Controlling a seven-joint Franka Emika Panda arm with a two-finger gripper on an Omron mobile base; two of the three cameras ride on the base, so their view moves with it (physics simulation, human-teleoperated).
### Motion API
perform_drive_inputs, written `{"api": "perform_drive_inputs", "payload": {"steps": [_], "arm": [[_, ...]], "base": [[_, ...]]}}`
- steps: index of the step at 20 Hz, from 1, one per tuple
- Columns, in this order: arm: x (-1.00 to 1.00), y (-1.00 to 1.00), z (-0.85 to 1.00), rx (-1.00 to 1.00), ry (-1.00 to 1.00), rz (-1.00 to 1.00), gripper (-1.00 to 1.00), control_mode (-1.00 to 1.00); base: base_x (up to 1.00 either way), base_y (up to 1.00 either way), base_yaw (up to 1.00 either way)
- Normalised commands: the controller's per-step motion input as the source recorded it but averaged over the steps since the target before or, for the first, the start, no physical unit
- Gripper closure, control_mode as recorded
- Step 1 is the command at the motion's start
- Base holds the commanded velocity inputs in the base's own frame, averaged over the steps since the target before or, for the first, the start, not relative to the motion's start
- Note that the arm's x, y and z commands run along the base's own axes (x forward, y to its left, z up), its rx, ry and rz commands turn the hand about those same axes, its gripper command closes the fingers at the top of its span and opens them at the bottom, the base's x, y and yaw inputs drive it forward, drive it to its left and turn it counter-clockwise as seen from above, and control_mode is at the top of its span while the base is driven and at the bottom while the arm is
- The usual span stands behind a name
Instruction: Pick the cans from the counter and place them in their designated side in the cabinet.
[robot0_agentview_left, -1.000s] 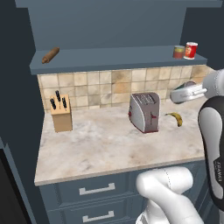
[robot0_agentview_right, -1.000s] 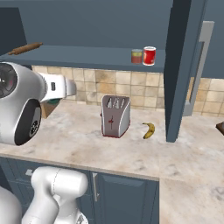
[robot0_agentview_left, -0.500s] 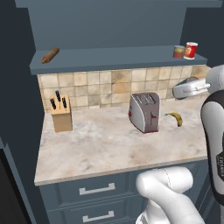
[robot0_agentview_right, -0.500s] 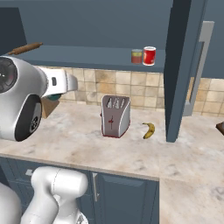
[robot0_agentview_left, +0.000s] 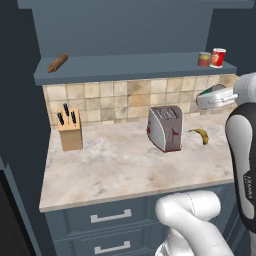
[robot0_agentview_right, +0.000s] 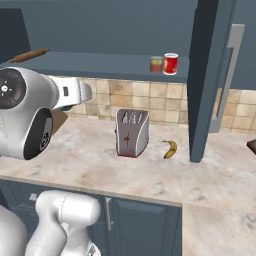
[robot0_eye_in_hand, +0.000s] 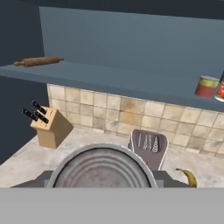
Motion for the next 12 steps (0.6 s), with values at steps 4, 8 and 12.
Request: {"api": "perform_drive_inputs", "payload": {"steps": [4, 8, 12], "arm": [[0.11, -0.08, 0.18, 0.0, 0.0, 0.0, 1.0, -1.0], [0.07, -0.11, 0.16, 0.0, 0.0, 0.0, 1.0, -1.0], [0.12, -0.1, 0.01, -0.01, 0.0, 0.0, 1.0, -1.0]], "base": [[0.0, 0.0, 0.0], [0.0, 0.0, 0.0], [0.0, 0.0, 0.0]]}}
